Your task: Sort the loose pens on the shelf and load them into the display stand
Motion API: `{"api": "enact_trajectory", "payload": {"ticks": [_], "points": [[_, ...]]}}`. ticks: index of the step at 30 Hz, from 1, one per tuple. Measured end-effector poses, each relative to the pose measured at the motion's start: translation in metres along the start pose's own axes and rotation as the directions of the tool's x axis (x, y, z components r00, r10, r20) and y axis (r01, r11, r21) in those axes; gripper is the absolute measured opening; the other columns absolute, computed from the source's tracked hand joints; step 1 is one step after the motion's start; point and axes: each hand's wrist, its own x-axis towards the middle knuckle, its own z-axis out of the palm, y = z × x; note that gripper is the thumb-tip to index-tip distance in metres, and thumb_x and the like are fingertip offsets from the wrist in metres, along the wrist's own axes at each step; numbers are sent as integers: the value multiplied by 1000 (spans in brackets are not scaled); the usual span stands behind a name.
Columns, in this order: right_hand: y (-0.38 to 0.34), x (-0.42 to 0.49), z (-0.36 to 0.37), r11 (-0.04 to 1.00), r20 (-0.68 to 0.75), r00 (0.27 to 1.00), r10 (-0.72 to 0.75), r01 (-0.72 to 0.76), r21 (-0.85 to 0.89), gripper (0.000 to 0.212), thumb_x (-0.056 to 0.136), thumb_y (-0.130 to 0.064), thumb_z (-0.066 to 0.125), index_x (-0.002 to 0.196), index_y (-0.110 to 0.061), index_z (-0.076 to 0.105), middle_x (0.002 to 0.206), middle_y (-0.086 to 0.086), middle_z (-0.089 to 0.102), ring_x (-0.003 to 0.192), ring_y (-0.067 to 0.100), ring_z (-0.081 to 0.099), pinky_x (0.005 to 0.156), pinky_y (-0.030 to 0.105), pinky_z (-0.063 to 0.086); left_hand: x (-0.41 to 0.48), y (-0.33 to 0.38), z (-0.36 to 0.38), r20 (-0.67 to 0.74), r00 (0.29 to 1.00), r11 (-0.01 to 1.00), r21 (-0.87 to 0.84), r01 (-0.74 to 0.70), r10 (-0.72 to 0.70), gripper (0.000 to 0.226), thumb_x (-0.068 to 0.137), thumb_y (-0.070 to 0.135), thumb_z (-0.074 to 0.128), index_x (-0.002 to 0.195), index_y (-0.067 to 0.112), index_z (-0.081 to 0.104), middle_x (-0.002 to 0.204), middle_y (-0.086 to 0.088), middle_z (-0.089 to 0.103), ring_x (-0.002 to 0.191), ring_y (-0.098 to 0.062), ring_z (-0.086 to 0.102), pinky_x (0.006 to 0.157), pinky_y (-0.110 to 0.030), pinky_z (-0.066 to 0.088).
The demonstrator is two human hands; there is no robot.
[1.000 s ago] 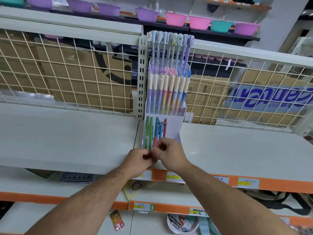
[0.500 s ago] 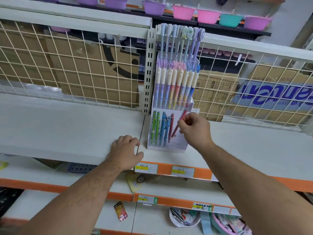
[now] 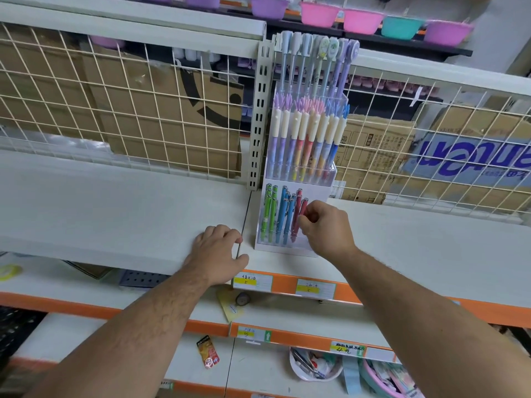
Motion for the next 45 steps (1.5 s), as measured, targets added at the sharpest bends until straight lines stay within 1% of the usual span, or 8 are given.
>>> {"api": "enact_trajectory", "payload": {"ticks": [5,11,17,22,31,38,41,45], "points": [[0,0,3,1000,7,1000,-3,3,-26,8,96,-18,62,96,-13,68,82,2,69,71,19,64,67,33,57,0,0,0,2,1000,1000,3,3,-3,40,87,51,53,124,37,50,129,13,42,124,-12,33,109,-34,29],[4,-2,5,999,12,999,32,-32,-2,8,95,-17,63,94,-12,69,83,3,71,77,21,68,70,35,60,0,-1,0,-1,1000,1000,3,1,-1,40,86,52,53,123,38,50,129,13,42,123,-12,34,108,-34,29],[8,-2,8,998,-1,998,62,-62,5,8,92,-20,65,94,-15,71,80,-2,71,75,17,68,74,37,60,0,0,0,1,1000,1000,11,1,-1,40,87,52,53,124,37,49,129,13,43,123,-13,34,108,-34,30],[13,-6,11,997,-19,997,72,-72,-33,17,93,-24,65,104,-13,71,89,-2,70,79,14,65,74,27,55,1,-1,0,3,1000,1000,6,-2,2,40,86,53,52,124,38,49,128,14,42,123,-12,34,108,-34,29],[9,-16,11,993,-25,995,102,-103,-64,22,91,-28,67,107,-13,68,90,-3,67,84,15,63,73,25,49,1,-2,2,-10,1000,1000,24,-11,11,40,87,54,52,123,39,49,126,14,42,122,-12,35,106,-32,29],[6,-31,10,990,-34,991,129,-131,-58,31,89,-32,70,114,-14,66,102,-4,66,92,15,64,79,25,47,2,-3,2,-5,999,998,52,-31,31,41,87,55,49,124,37,49,126,12,44,121,-13,37,105,-33,32],[5,-40,11,988,-38,992,124,-127,-90,33,89,-35,69,117,-16,66,111,-2,69,90,14,65,82,28,51,3,-3,0,-7,999,997,57,-44,45,40,87,55,49,123,37,50,127,12,45,121,-14,37,105,-33,32],[0,-58,11,986,18,994,105,-102,-130,38,90,-38,68,123,-19,64,119,-3,68,93,12,64,84,29,52,1,-2,-5,36,999,999,34,-35,34,41,87,52,51,125,36,50,130,11,45,125,-15,36,108,-34,30]]}}
